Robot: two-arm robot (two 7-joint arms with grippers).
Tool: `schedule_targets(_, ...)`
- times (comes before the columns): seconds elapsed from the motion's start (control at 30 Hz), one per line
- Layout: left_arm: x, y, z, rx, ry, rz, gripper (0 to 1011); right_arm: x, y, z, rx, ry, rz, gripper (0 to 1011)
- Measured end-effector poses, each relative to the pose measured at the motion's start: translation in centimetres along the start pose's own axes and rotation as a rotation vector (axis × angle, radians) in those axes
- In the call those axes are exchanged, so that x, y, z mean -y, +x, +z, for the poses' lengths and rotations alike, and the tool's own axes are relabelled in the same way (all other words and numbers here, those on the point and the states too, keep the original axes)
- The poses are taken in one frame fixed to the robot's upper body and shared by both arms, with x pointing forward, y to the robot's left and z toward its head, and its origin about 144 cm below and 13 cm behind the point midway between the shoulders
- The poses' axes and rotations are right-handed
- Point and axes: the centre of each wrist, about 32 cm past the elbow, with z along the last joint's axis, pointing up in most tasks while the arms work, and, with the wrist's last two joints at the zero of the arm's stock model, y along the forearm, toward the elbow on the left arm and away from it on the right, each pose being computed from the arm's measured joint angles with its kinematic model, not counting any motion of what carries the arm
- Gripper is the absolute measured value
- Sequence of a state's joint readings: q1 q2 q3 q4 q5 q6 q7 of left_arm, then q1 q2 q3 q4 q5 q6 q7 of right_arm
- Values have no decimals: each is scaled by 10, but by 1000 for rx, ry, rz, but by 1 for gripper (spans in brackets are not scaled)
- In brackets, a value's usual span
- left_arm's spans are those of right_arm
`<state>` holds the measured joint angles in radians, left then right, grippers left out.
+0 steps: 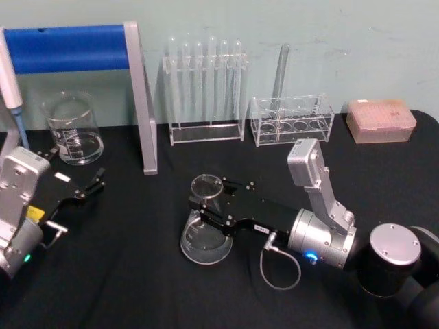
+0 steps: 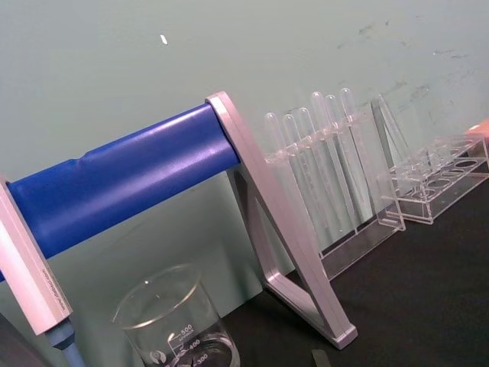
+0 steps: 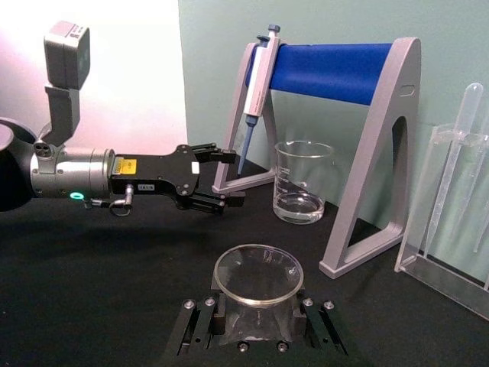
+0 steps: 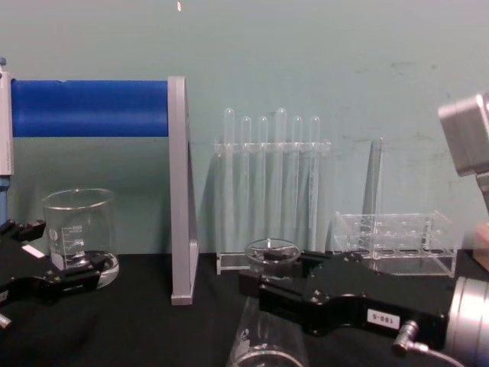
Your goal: Grasp the erlenmeyer flask with one hand, shake it three times, then place it back.
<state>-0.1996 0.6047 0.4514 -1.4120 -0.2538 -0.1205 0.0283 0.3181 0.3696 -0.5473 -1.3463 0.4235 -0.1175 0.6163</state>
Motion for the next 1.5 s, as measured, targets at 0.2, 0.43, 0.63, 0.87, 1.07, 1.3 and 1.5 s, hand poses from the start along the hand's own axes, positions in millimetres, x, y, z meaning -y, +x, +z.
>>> schedule_targets(0.2,0,0,0,0,0,0,1001,0,0,0,3,-3,-4,449)
schedule_targets(0.43,0,0,0,0,0,0,1001,0,0,0,2,-2,-3,449)
schedule_targets(0.63,0,0,0,0,0,0,1001,0,0,1,2,-1,-2,591)
schedule_targets(0.87,0,0,0,0,0,0,1001,0,0,1,2,0,-2,790)
schedule_targets(1.07,0,0,0,0,0,0,1001,0,0,1,2,0,-1,960)
schedule_targets(1.3,0,0,0,0,0,0,1001,0,0,1,1,0,-1,1000)
schedule_targets(1.5,0,0,0,0,0,0,1001,2,1,1,-2,0,2,1000)
